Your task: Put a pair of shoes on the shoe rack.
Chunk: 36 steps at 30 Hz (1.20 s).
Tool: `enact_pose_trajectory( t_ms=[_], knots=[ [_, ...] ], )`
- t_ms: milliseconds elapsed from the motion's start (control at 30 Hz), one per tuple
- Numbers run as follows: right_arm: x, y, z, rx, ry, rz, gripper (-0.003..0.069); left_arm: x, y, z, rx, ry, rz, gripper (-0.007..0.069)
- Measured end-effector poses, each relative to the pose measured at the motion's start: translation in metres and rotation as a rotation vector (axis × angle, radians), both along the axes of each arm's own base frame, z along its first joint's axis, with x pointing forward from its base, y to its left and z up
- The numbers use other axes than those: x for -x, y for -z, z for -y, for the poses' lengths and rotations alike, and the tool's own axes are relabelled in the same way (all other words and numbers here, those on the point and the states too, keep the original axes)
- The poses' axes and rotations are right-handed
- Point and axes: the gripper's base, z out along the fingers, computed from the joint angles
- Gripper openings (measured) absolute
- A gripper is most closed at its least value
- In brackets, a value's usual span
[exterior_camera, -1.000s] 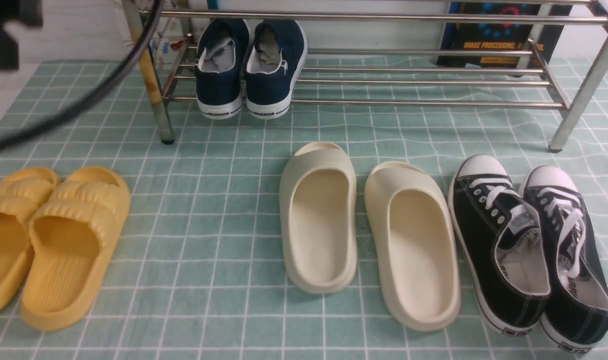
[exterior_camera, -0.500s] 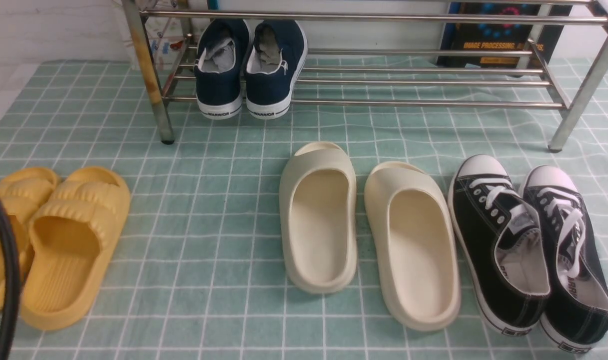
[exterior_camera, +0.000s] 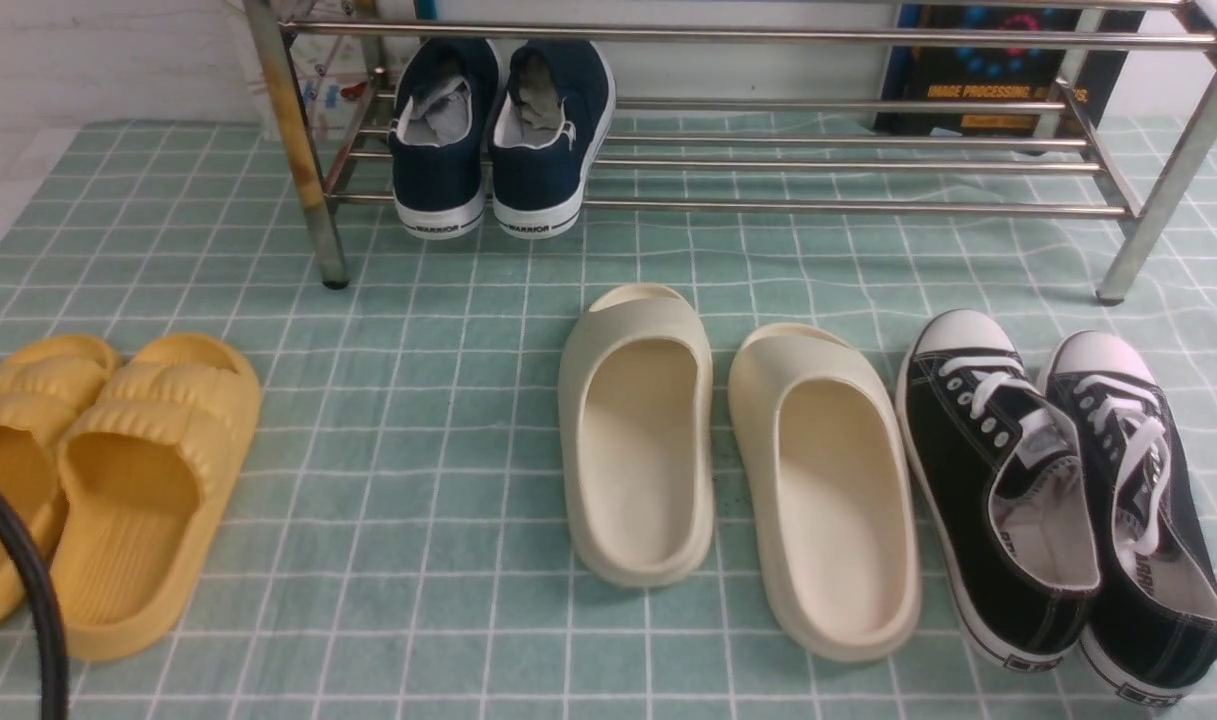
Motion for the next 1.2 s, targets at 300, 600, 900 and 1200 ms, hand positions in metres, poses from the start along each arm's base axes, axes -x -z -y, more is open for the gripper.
enact_pose_trajectory(
  t_ms=[300,600,900,1200],
  knots=[
    [0.000,0.000,0.000,0.000,0.000,0.000,0.0239,0.003,0.073,0.001,0.090,-0.042,0.333,-0.0013],
    [0.000,0.000,0.000,0.000,0.000,0.000,0.0239,0.007,0.153,-0.008,0.033,-0.173,0.410,-0.0013],
    [0.000,0.000,0.000,0.000,0.000,0.000,0.0239,0.005,0.181,-0.008,0.025,-0.175,0.320,-0.0013],
    [0.000,0.000,0.000,0.000,0.000,0.000,0.0239,0.006,0.184,-0.008,0.024,-0.175,0.287,-0.0013]
  ],
)
